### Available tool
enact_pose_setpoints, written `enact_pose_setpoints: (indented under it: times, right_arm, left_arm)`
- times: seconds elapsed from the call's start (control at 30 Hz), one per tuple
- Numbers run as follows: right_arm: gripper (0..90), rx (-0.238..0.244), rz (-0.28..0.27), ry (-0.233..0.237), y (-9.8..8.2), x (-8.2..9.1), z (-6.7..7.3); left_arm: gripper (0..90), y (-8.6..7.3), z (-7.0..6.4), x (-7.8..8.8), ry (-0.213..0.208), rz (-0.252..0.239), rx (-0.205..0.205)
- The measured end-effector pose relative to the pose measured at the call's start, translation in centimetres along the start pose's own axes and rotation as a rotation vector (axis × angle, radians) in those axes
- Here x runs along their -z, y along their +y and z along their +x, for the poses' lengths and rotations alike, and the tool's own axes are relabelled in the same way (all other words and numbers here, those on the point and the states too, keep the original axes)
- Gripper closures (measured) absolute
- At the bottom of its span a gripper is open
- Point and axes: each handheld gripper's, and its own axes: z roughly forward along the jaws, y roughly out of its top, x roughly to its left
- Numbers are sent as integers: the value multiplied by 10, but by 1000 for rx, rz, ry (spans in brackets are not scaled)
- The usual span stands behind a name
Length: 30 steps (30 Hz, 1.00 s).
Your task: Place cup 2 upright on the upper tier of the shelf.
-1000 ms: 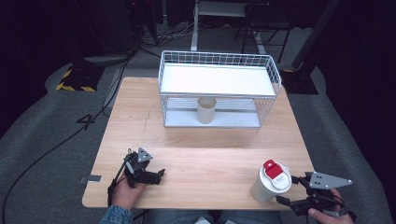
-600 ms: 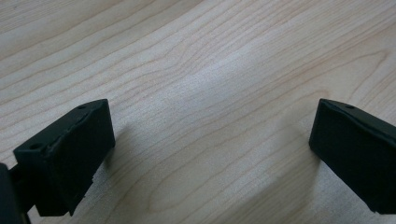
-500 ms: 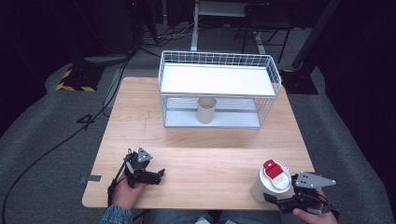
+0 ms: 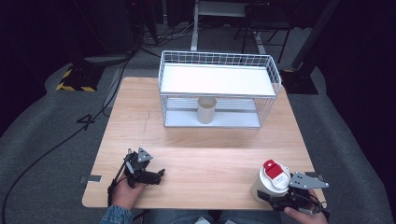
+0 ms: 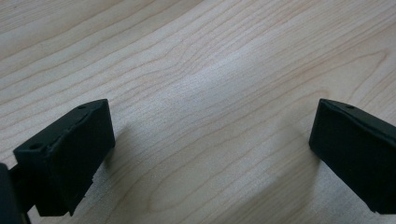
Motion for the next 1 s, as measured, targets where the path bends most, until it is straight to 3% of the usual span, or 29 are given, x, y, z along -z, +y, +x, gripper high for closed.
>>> enact_pose_setpoints:
  times: [1.0]
  right_arm:
    - [115, 32, -2, -21, 1, 1, 2]
  left_arm:
    - [6, 0, 0, 0, 3, -3, 1]
